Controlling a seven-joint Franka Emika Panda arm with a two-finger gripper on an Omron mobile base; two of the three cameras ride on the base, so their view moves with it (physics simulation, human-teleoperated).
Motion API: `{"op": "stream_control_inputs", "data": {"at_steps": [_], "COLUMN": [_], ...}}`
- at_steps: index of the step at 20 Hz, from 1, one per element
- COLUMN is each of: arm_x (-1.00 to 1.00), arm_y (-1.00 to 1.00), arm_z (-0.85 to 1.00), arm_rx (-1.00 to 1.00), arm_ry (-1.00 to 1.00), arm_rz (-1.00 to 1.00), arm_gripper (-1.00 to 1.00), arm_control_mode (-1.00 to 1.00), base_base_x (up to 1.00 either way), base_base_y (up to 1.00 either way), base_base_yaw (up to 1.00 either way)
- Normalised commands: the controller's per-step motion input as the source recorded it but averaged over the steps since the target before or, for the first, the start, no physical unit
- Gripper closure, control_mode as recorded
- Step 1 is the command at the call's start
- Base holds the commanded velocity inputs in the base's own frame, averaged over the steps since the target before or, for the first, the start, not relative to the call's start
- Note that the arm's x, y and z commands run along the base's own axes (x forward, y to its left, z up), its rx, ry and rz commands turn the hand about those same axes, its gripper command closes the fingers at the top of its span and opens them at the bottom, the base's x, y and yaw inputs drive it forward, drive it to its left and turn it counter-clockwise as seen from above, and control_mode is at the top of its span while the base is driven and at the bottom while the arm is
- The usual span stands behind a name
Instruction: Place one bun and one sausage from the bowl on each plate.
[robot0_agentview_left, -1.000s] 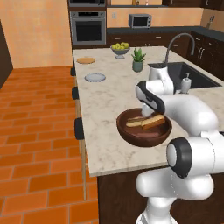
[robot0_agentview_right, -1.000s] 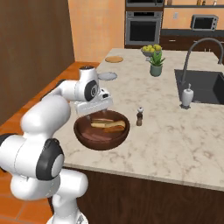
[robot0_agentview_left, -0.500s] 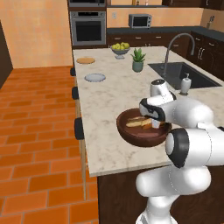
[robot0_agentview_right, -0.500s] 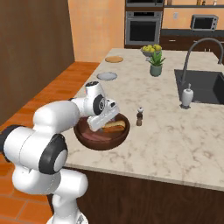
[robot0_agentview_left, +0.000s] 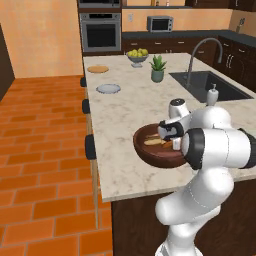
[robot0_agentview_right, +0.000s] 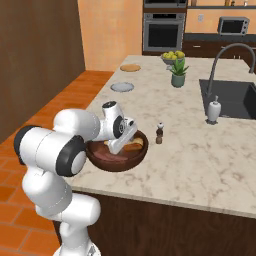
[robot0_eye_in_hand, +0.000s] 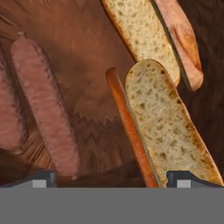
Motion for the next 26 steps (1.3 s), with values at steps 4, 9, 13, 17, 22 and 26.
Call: {"op": "stream_control_inputs", "data": {"at_steps": [4, 9, 13, 17, 22, 26], "arm_x": [0.46, 0.32, 0.16, 0.0, 0.0, -0.02], "arm_y": [0.0, -0.13, -0.31, -0.07, 0.01, 0.26], "arm_z": [-0.13, -0.3, -0.34, -0.13, 0.0, 0.2], "arm_rx": [0.0, 0.0, 0.0, 0.0, 0.0, -0.12], "arm_ry": [0.0, -0.07, -0.02, -0.02, 0.0, 0.0], "arm_rz": [0.08, 0.08, 0.05, 0.01, 0.0, 0.0], "arm_gripper": [-1.0, -1.0, -1.0, 1.0, 1.0, 1.0], "arm_control_mode": [-1.0, -1.0, -1.0, -1.0, -1.0, -1.0], "base_base_x": [0.0, 0.0, 0.0, 0.0, 0.0, 0.0], "base_base_y": [0.0, 0.0, 0.0, 0.0, 0.0, 0.0], "base_base_yaw": [0.0, 0.0, 0.0, 0.0, 0.0, 0.0]}}
